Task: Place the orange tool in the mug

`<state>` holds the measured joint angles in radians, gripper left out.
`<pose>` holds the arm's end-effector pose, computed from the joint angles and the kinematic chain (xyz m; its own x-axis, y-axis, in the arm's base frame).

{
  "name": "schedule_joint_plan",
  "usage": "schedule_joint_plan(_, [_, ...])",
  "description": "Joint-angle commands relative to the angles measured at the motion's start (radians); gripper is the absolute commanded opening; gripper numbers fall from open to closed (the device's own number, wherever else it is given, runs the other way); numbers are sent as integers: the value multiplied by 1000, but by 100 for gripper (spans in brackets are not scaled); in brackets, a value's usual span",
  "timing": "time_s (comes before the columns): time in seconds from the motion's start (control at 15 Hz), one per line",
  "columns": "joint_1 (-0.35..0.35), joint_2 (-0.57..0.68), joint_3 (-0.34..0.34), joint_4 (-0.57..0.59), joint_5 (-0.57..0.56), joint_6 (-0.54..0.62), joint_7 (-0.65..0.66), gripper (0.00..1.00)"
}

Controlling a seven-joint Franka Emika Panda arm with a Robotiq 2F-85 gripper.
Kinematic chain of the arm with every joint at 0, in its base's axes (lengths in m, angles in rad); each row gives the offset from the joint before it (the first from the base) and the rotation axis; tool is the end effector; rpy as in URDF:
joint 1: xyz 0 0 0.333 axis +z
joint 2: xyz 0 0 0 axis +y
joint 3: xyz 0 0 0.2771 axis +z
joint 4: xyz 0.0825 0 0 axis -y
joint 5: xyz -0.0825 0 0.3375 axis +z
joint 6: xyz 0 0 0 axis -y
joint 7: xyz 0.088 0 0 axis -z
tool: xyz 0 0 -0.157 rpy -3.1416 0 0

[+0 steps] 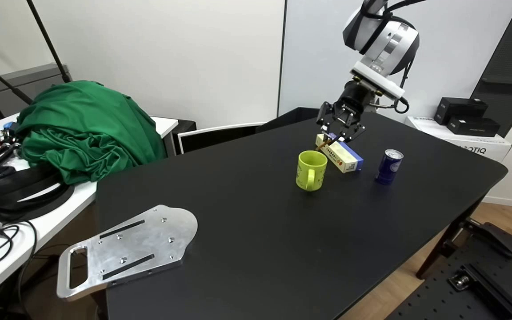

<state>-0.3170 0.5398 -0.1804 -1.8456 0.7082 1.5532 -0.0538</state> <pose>0.4655 -0.1364 0.1893 0.6227 -0.3327 -0.7082 -0.7490 -0.5154 -0.4164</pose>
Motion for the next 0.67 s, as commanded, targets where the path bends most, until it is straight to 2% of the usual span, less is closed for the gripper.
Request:
schedule_joint_plan(0.0, [-16,69,5,70,29,-41,43,4])
schedule_joint_plan(0.6, [-18,134,-5,72,38,6,45,4])
